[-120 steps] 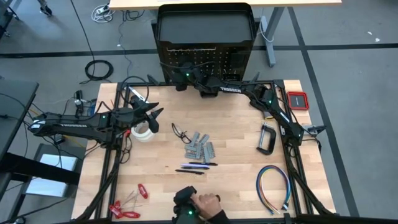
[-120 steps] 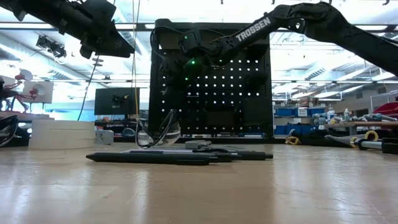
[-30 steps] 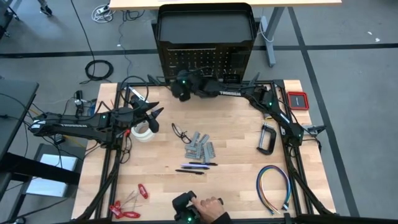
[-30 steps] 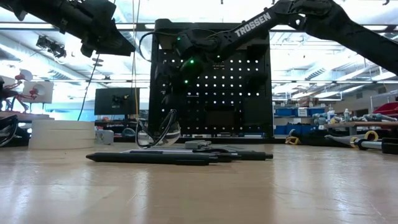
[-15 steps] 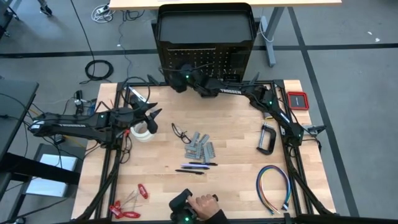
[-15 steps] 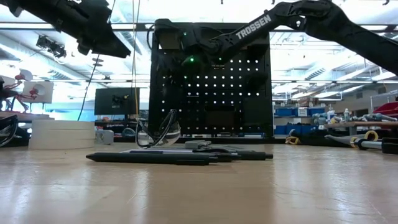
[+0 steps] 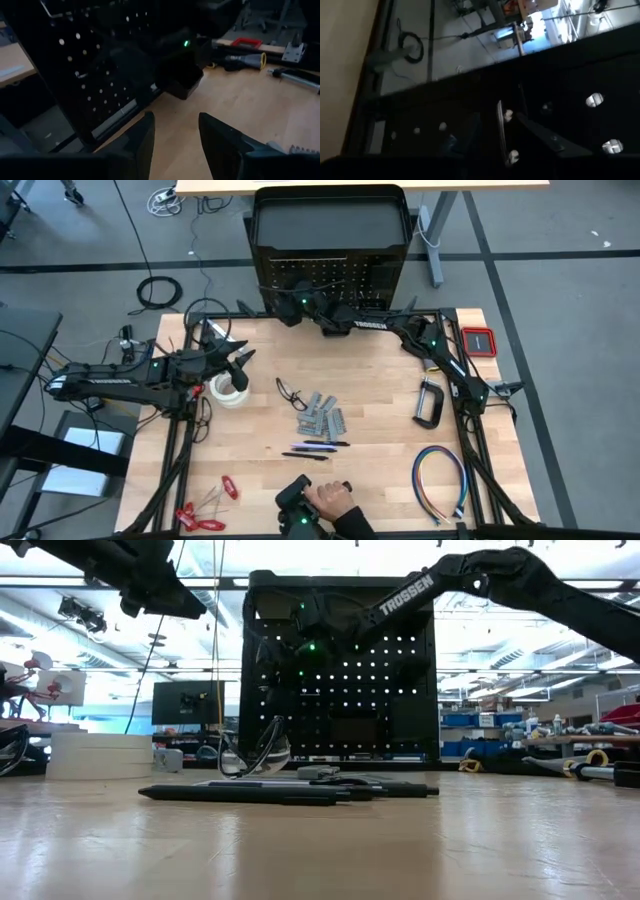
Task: Hang tools onto peg board
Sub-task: Adjust the binder clip on the peg board
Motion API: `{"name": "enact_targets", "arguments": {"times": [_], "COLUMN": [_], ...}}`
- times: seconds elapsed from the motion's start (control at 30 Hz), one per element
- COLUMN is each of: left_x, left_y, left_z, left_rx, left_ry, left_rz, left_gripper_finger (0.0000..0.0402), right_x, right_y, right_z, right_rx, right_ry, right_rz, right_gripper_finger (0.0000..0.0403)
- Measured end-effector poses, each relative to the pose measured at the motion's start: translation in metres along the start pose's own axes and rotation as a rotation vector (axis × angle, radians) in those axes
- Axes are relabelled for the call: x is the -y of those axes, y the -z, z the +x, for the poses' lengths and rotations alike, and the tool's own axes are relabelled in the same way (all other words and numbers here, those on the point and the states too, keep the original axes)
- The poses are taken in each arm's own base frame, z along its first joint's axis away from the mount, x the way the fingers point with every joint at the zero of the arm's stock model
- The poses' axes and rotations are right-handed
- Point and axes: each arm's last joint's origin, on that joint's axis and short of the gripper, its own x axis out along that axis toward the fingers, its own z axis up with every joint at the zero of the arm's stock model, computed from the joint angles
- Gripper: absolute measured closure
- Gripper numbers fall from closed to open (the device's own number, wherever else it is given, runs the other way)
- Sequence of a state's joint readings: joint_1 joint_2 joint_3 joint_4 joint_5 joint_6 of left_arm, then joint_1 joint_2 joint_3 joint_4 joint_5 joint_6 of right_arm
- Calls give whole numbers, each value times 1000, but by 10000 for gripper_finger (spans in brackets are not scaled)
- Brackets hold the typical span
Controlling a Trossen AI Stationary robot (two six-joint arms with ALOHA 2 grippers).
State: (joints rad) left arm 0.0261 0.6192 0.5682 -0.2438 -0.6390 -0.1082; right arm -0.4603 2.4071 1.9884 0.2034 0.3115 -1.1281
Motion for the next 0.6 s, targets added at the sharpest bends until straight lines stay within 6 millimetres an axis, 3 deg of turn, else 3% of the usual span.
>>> {"name": "enact_targets", "arguments": {"times": [0.13, 0.37, 0.6], "left_x": [0, -1, -4], "left_y": [-2, -5, -6], "left_z": [0, -2, -5], "left_rx": [22, 42, 59], "left_ry": [-2, -5, -4], "left_rz": [15, 22, 9], "left_gripper_finger": [243, 243, 243], "right_x": [-11, -10, -9], "right_y": [3, 0, -6], "right_z": [6, 6, 4], "right_rx": [-33, -67, -99], "right_ry": [23, 76, 113], "right_rz": [-52, -33, -58], "right_gripper_finger": [289, 320, 391]}}
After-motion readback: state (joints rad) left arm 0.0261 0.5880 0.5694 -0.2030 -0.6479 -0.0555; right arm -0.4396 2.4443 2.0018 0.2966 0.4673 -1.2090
